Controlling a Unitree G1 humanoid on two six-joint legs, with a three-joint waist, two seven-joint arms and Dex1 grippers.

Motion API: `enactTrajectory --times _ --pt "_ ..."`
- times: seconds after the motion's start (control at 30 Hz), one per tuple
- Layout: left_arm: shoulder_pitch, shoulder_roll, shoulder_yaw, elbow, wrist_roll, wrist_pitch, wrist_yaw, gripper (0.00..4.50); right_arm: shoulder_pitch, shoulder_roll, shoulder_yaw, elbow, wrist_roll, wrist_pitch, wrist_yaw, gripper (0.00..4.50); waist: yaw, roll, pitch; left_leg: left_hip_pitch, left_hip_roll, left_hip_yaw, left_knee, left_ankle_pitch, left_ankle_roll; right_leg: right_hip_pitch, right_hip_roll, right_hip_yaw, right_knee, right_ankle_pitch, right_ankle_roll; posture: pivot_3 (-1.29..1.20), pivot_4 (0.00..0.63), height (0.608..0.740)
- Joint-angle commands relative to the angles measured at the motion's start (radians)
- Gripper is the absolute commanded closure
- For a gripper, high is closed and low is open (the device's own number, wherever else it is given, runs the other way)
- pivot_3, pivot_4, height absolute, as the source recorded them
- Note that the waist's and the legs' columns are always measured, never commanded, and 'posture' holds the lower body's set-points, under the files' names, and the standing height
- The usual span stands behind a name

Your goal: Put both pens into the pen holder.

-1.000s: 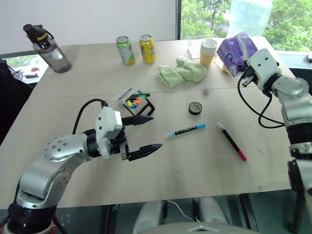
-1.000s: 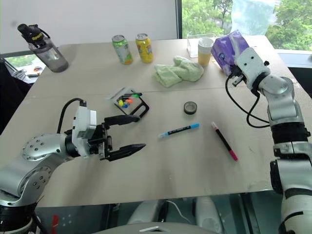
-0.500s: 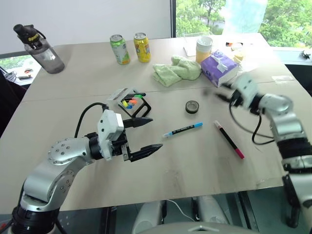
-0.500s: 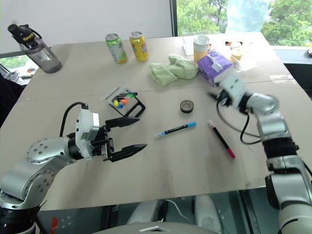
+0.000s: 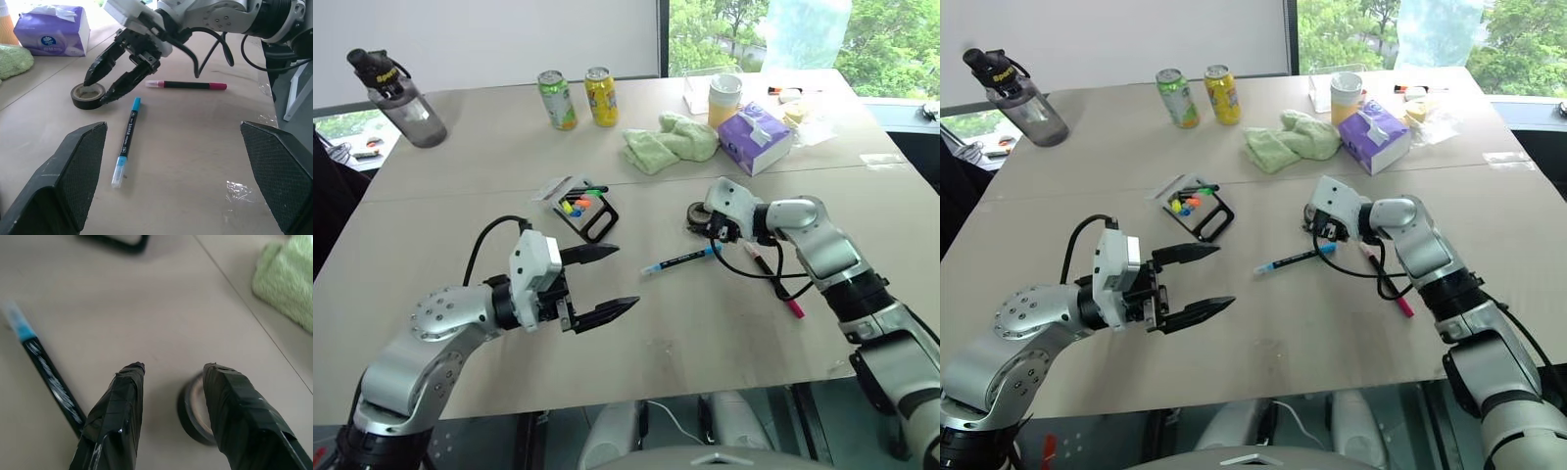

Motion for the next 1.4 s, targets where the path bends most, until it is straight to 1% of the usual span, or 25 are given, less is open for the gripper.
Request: enactTrajectory --times 0.03,0.1,0.13,0.2,0.27,0.33,0.5,0.53,0.67,0.7,0.73,0.77,0.83,0.93,0.97,1.03,1.13,1.23,1.27,1.33,1.4 --pt "0.006 -0.003 0.038 -0.029 0.016 -0.031 0.019 0.00 -0.030 0.017 0.005 0.029 -0.029 0.041 -0.007 2.42 0.000 0.000 0.000 0.000 0.000 0.000 0.000 0.000 0.000 0.000 0.000 0.000 0.000 0.000 0.000 0.00 0.150 0.740" --pt "0.007 -0.008 0.047 -0.024 0.024 -0.033 0.038 0.00 -0.029 0.020 0.018 0.030 -0.042 0.057 0.009 2.93 -0.001 0.000 0.000 0.000 0.000 0.000 0.000 0.000 0.000 0.000 0.000 0.000 0.000 0.000 0.000 0.00 0.150 0.740" --pt "0.000 -0.018 0.056 -0.013 0.025 -0.027 0.064 0.00 -0.026 0.022 0.024 0.027 -0.044 0.081 0.017 3.47 -0.001 0.000 0.000 0.000 0.000 0.000 0.000 0.000 0.000 -0.001 0.000 0.000 0.000 0.000 0.000 0.00 0.150 0.740" --pt "-0.010 -0.026 0.063 0.004 0.044 -0.021 0.099 0.00 -0.023 0.023 0.038 0.025 -0.051 0.100 0.032 3.47 -0.001 0.000 0.000 0.000 0.000 0.000 0.000 0.000 0.000 -0.001 0.000 0.000 0.000 0.000 0.000 0.00 0.150 0.740" --pt "-0.012 -0.026 0.058 0.016 0.061 -0.012 0.117 0.00 -0.026 0.023 0.046 0.028 -0.061 0.103 0.040 4.13 -0.001 0.000 0.000 0.000 0.000 0.000 0.000 0.000 0.000 0.000 0.000 0.000 0.000 0.000 0.000 0.00 0.150 0.740" --pt "-0.009 -0.028 0.056 0.022 0.070 -0.017 0.121 0.00 -0.030 0.027 0.045 0.031 -0.068 0.103 0.038 4.46 -0.002 -0.001 0.000 0.000 0.000 0.000 0.000 0.000 0.000 0.000 0.000 0.000 0.001 0.000 0.000 0.00 0.150 0.740" --pt "-0.001 -0.033 0.061 0.025 0.073 -0.028 0.122 0.00 -0.059 0.047 -0.001 0.059 -0.061 0.066 0.001 4.46 -0.003 -0.001 0.000 0.000 0.000 0.000 0.000 0.000 0.000 0.000 0.000 0.000 0.001 0.000 0.000 0.00 0.150 0.740" --pt "0.002 -0.034 0.063 0.025 0.074 -0.030 0.123 0.00 -0.079 0.060 -0.025 0.079 -0.055 0.027 -0.027 4.46 -0.005 -0.001 0.000 0.000 0.000 0.000 0.000 0.000 0.000 0.000 0.000 0.000 0.001 0.000 0.000 0.00 0.150 0.740" --pt "0.009 -0.043 0.060 0.021 0.080 -0.036 0.125 0.00 -0.203 0.130 -0.127 0.244 -0.072 -0.227 -0.284 4.46 -0.007 0.000 0.000 -0.001 0.000 0.002 0.000 0.000 -0.001 -0.004 0.001 0.001 0.003 0.000 0.000 0.00 0.150 0.740" --pt "0.008 -0.045 0.060 0.020 0.081 -0.037 0.125 0.00 -0.223 0.140 -0.143 0.274 -0.073 -0.271 -0.324 4.46 -0.006 0.000 0.000 -0.003 0.000 0.002 0.000 0.001 -0.001 -0.006 0.001 0.001 0.003 0.000 0.000 0.00 0.150 0.740" --pt "0.006 -0.049 0.057 0.017 0.080 -0.036 0.126 0.00 -0.250 0.152 -0.181 0.296 -0.050 -0.295 -0.357 4.08 -0.006 0.000 0.000 -0.003 0.000 0.002 0.000 0.001 -0.001 -0.007 0.001 0.001 0.003 0.000 0.000 0.00 0.150 0.740" --pt "0.002 -0.053 0.056 0.016 0.079 -0.036 0.126 0.00 -0.273 0.155 -0.201 0.320 -0.050 -0.325 -0.397 3.65 -0.006 0.000 0.000 -0.004 0.000 0.002 0.000 0.001 -0.001 -0.008 0.001 0.001 0.003 0.000 0.000 0.00 0.150 0.740" --pt "-0.003 -0.059 0.054 0.015 0.079 -0.035 0.127 0.00 -0.301 0.160 -0.226 0.367 -0.064 -0.374 -0.466 2.92 -0.003 -0.001 0.000 -0.005 0.000 0.002 0.000 0.001 -0.001 -0.009 0.000 0.001 0.003 0.000 0.000 0.00 0.150 0.740" --pt "-0.008 -0.065 0.052 0.016 0.081 -0.036 0.127 0.00 -0.321 0.165 -0.245 0.432 -0.081 -0.426 -0.539 1.51 -0.003 -0.002 -0.001 -0.006 -0.001 0.002 0.000 0.001 -0.001 -0.009 0.000 0.000 0.003 0.000 0.000 0.00 0.150 0.740" --pt "-0.008 -0.066 0.050 0.016 0.082 -0.036 0.127 0.00 -0.321 0.170 -0.256 0.447 -0.064 -0.473 -0.532 1.51 -0.004 -0.002 -0.001 -0.006 -0.001 0.002 0.000 0.001 -0.001 -0.009 0.000 0.000 0.003 0.000 0.000 0.00 0.150 0.740" --pt "-0.009 -0.069 0.046 0.016 0.083 -0.036 0.127 0.00 -0.314 0.165 -0.257 0.458 -0.057 -0.504 -0.518 1.51 -0.006 -0.001 -0.001 -0.006 -0.001 0.003 0.000 0.001 -0.001 -0.009 0.000 0.001 0.003 0.000 0.000 0.00 0.150 0.740" --pt "-0.011 -0.072 0.040 0.019 0.086 -0.037 0.124 0.00 -0.294 0.156 -0.259 0.453 -0.055 -0.501 -0.496 1.51 -0.017 -0.001 -0.001 -0.006 0.000 0.003 0.000 0.001 -0.001 -0.009 0.000 0.001 0.003 0.000 0.000 0.00 0.150 0.740" --pt "-0.016 -0.075 0.030 0.022 0.090 -0.036 0.122 0.00 -0.236 0.133 -0.255 0.390 -0.026 -0.467 -0.403 1.51 -0.024 -0.002 -0.001 -0.006 0.000 0.003 0.000 0.001 -0.001 -0.009 0.000 0.001 0.003 0.000 0.000 0.00 0.150 0.740" --pt "-0.016 -0.075 0.028 0.022 0.091 -0.035 0.122 0.00 -0.216 0.123 -0.250 0.366 -0.018 -0.449 -0.370 1.51 -0.025 -0.001 -0.001 -0.006 0.000 0.003 0.000 0.001 -0.001 -0.009 0.000 0.001 0.003 0.000 0.000 0.00 0.150 0.740" --pt "-0.016 -0.077 0.026 0.022 0.093 -0.036 0.122 0.00 -0.139 0.078 -0.233 0.259 0.012 -0.361 -0.252 1.51 -0.025 -0.001 -0.001 -0.006 0.000 0.003 0.000 0.001 -0.001 -0.009 0.000 0.001 0.003 0.000 0.000 0.00 0.150 0.740" --pt "-0.013 -0.078 0.027 0.021 0.094 -0.036 0.122 0.00 -0.031 0.012 -0.234 0.085 0.075 -0.193 -0.132 1.51 -0.021 -0.001 -0.001 -0.008 0.000 0.001 0.001 0.001 -0.001 -0.009 0.000 0.001 0.003 0.000 0.000 0.00 0.150 0.740"
